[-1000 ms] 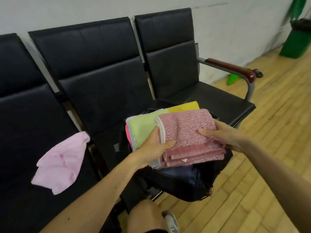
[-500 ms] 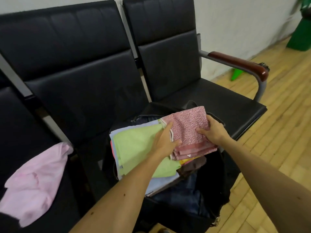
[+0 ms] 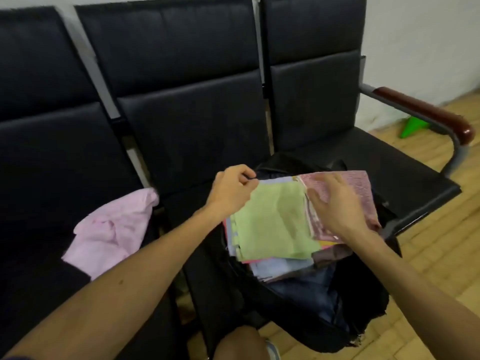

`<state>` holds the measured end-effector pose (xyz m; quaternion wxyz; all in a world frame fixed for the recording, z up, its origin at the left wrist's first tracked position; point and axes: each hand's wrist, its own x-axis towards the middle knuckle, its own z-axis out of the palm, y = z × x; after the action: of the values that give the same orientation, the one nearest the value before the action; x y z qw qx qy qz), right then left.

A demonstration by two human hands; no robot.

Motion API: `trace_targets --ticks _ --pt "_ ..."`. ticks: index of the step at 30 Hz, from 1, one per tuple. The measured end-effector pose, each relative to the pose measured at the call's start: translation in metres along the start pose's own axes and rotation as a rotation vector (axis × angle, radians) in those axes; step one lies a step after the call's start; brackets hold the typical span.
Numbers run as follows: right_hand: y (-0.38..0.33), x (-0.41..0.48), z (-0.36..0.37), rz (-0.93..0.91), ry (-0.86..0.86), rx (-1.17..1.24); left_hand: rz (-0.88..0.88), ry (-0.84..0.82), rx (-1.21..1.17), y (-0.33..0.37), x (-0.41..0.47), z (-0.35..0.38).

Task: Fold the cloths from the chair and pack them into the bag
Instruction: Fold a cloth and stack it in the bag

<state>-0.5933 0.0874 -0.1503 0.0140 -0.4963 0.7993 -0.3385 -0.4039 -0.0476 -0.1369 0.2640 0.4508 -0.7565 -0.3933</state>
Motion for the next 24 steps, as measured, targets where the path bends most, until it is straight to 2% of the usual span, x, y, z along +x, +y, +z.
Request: trace_targets --ticks 2,6,9,12,15,18,22,24 --pt "-0.055 -0.029 0.034 -0.128 -0.086 0.122 -0.048 0.104 0.044 -0.043 -0.021 -0.051" --pt "-0.143 -0.082 0.127 -0.240 -0.320 0.311 -0.258 0.203 0.115 -0.146 -0.077 -0.126" --pt "-0.193 -0.106 0.199 -0.148 -0.544 0.340 -0.399 0.169 0.262 -0.217 -0.112 -0.160" --pt "-0.231 -0.121 0.267 -0.078 -0.713 0.239 -0.530 0.089 0.369 -0.276 -0.135 -0.180" --pt "-0.256 -0.134 0.317 -0.082 -0.837 0.124 -0.540 -0.049 0.469 -0.315 -0.142 -0.181" --pt "-0.267 -0.146 0.355 -0.173 -0.912 0.006 -0.468 -0.076 0.538 -0.335 -0.145 -0.175" --pt "-0.267 -0.154 0.377 -0.212 -0.871 -0.095 -0.384 -0.024 0.622 -0.356 -0.152 -0.172" --pt "-0.265 -0.157 0.378 -0.212 -0.846 -0.109 -0.329 -0.060 0.662 -0.359 -0.152 -0.171"
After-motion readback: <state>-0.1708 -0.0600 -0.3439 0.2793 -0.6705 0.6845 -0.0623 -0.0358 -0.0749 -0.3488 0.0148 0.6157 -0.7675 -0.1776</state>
